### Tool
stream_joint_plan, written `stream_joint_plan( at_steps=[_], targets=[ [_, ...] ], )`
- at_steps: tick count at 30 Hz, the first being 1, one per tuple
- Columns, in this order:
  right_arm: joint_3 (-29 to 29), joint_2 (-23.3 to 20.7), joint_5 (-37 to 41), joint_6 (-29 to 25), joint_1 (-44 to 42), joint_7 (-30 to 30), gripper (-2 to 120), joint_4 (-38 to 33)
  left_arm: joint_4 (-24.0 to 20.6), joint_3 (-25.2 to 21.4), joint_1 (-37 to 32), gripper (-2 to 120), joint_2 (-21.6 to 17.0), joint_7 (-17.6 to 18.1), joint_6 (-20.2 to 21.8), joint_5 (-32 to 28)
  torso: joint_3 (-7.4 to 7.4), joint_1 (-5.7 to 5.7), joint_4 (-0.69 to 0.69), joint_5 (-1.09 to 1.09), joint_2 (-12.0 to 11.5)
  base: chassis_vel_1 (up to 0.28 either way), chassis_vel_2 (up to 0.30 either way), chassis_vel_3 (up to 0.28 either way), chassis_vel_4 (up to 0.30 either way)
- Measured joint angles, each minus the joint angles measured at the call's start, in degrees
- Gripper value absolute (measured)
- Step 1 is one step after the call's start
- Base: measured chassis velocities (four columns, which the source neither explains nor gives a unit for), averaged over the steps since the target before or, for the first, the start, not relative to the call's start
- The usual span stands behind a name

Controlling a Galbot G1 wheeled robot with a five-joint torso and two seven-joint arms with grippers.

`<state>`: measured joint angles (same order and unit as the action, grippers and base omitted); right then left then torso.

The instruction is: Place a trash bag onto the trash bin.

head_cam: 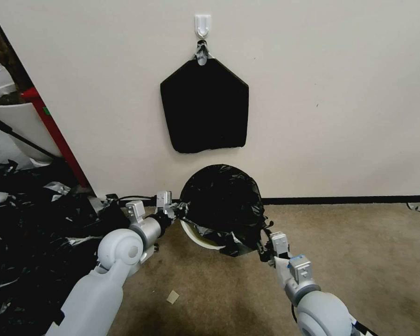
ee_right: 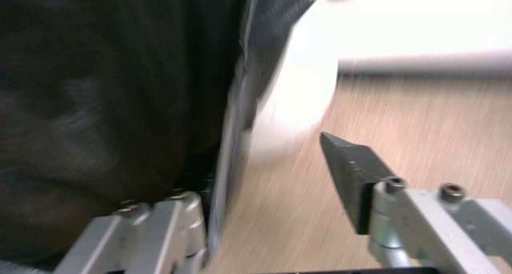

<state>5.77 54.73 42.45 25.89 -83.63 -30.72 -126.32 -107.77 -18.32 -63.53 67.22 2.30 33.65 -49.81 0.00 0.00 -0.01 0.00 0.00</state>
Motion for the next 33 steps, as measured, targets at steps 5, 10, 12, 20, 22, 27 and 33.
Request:
stream_joint_plan(
  at_steps=[5,10,12,20,22,27,33],
  targets=[
    [0.4,-1.6,8.4,3.2,-3.5,-5.0,72,-7.3,0.9,0.3,0.9,3,0.1,0.5,-0.3,0.7,0.0,-0.01,0.0,0.0,0.0,0.0,0.0,0.0,0.0],
    [0.4,-2.3,6.9,3.7,-5.7,-5.2,88,-9.4,1.1,0.4,1.1,3,0.2,0.6,-0.3,0.9,0.0,0.0,0.0,0.0,0.0,0.0,0.0,0.0,0.0],
    [0.5,-2.2,4.4,3.4,-5.8,-4.9,96,-9.1,1.1,0.4,1.0,3,0.2,0.7,-0.4,0.9,0.0,0.0,0.0,0.0,0.0,0.0,0.0,0.0,0.0],
    [1.9,-1.1,2.7,-0.7,-2.8,-1.6,100,-4.4,0.6,0.3,-0.3,3,0.1,0.7,-0.5,1.4,0.0,0.0,0.01,0.01,0.0,0.0,0.0,0.0,0.0],
    [2.3,-0.9,3.6,-2.8,-2.2,-0.6,100,-3.7,0.6,0.2,-0.4,3,0.0,0.7,-0.6,1.4,0.0,0.0,0.01,0.01,0.0,0.0,0.0,0.0,0.0],
    [3.9,-0.4,7.3,-12.9,-1.2,3.1,100,-1.3,1.0,0.0,-0.4,3,0.1,0.7,-1.3,1.6,0.0,0.0,0.01,0.01,0.0,0.0,0.0,0.0,0.0],
    [4.3,0.2,7.2,-21.8,-1.3,5.5,100,1.2,2.6,0.1,0.4,3,0.7,1.7,-2.1,1.6,0.0,0.0,0.01,0.01,0.0,0.0,0.0,0.0,0.0]
  ],
)
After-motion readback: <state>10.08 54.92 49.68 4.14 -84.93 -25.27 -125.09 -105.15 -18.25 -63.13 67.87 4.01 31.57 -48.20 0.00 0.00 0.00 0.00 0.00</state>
